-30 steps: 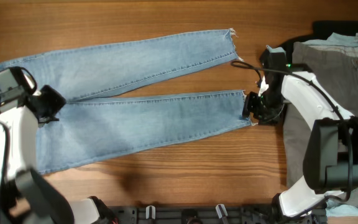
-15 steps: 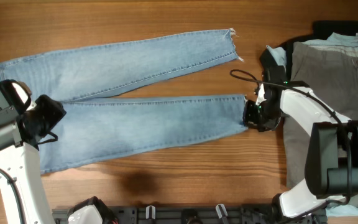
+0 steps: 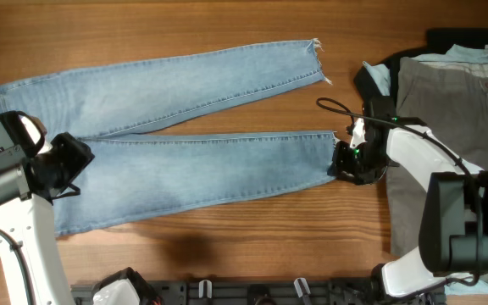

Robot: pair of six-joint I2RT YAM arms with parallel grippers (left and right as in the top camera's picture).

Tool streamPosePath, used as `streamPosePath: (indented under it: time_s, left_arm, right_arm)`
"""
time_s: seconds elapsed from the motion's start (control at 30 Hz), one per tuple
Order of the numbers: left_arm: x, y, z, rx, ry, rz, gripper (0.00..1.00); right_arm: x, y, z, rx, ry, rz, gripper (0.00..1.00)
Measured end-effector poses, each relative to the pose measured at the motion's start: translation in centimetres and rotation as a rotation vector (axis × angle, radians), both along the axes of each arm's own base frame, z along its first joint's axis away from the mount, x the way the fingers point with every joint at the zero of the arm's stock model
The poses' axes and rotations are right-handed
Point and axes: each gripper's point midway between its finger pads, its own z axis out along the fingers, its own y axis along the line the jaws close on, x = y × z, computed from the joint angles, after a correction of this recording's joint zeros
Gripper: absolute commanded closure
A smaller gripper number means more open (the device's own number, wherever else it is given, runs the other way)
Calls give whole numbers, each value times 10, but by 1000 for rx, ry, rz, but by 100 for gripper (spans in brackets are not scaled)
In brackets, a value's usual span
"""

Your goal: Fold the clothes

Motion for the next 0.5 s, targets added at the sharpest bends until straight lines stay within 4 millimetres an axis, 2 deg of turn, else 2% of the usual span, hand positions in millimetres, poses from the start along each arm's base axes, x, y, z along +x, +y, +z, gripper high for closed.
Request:
streamPosePath:
  time_s: [0.03, 0.13, 0.2, 0.27, 0.3, 0.4, 0.5]
  left_arm:
    - [-1, 0, 0, -2, 4, 0, 46]
    - [-3, -2, -2, -7, 14, 0, 46]
    - [-5, -2, -3, -11, 22, 0, 45]
    - [-6, -3, -3, -14, 28, 0, 44]
    - [-7, -3, -4, -16, 33, 0, 42]
    - [-15, -7, -8, -32, 69, -2, 36]
    - [-37, -10, -17, -54, 164, 35, 31]
  right_arm:
    - [0, 1, -1, 7, 1, 0, 96]
    - [-4, 3, -1, 17, 18, 1, 96]
    - [-13, 1, 1, 15, 76, 3, 96]
    - [-15, -5, 9, 8, 116, -12, 96]
    - [-11, -11, 17, 2, 119, -27, 96]
    - [31, -40, 54, -4, 23, -101, 96]
    - [55, -65, 96, -23, -79, -139, 96]
